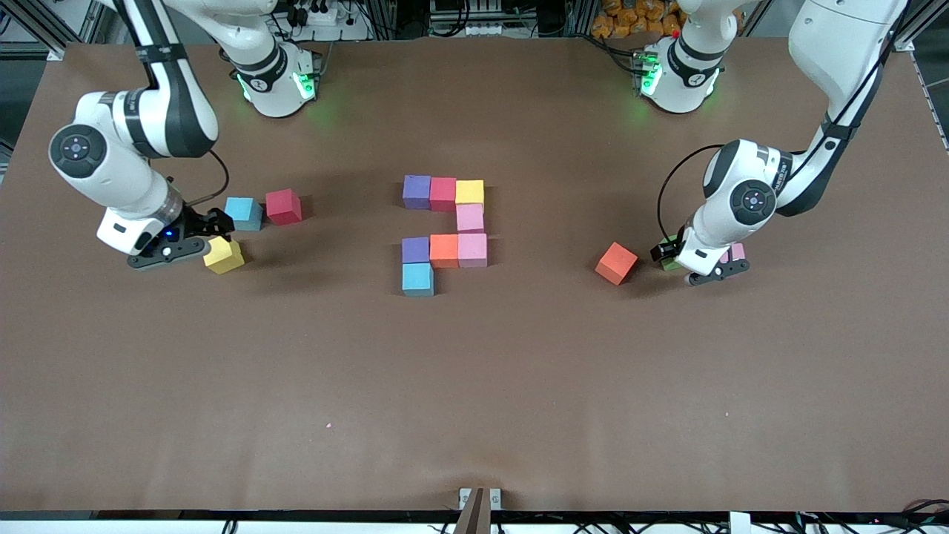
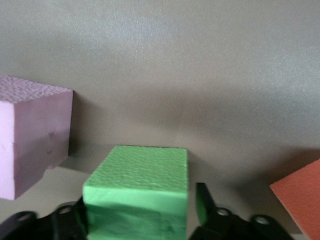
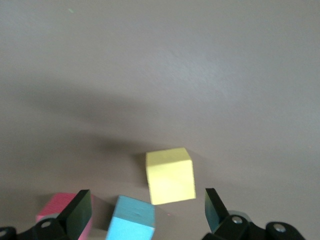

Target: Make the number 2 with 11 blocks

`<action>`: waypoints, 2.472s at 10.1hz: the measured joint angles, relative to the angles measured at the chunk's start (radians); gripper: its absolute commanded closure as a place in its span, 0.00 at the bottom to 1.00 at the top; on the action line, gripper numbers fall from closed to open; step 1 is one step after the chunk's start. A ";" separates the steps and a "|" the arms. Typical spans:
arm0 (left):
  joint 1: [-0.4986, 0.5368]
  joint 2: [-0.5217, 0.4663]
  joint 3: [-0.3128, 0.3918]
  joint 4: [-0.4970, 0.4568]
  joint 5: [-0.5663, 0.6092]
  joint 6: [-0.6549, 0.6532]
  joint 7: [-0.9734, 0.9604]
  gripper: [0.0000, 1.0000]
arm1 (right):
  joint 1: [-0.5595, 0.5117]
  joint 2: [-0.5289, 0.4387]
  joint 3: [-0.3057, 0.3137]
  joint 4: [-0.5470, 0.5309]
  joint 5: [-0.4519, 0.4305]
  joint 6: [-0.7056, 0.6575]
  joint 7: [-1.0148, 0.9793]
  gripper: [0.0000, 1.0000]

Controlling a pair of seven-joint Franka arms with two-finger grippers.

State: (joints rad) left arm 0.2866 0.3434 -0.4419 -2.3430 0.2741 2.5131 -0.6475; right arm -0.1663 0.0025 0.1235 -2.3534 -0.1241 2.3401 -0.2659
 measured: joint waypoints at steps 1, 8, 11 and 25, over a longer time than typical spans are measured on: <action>0.000 -0.001 0.000 0.007 0.001 0.000 0.000 0.64 | -0.039 0.012 -0.004 -0.033 0.000 0.069 -0.019 0.00; 0.012 -0.012 0.004 0.192 -0.004 -0.139 -0.013 0.64 | -0.111 0.218 -0.004 -0.118 0.000 0.340 -0.257 0.00; 0.001 -0.004 0.001 0.297 -0.020 -0.254 -0.019 0.64 | -0.117 0.249 -0.006 -0.118 0.000 0.353 -0.275 0.42; -0.080 0.113 -0.005 0.620 -0.066 -0.487 -0.149 0.64 | 0.277 0.388 0.127 0.476 0.004 0.072 0.435 0.80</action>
State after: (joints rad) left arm 0.2067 0.4568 -0.4465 -1.7226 0.2082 2.0263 -0.7961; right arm 0.1110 0.3901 0.2508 -1.8772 -0.1198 2.4125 0.1691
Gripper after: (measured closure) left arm 0.401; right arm 0.414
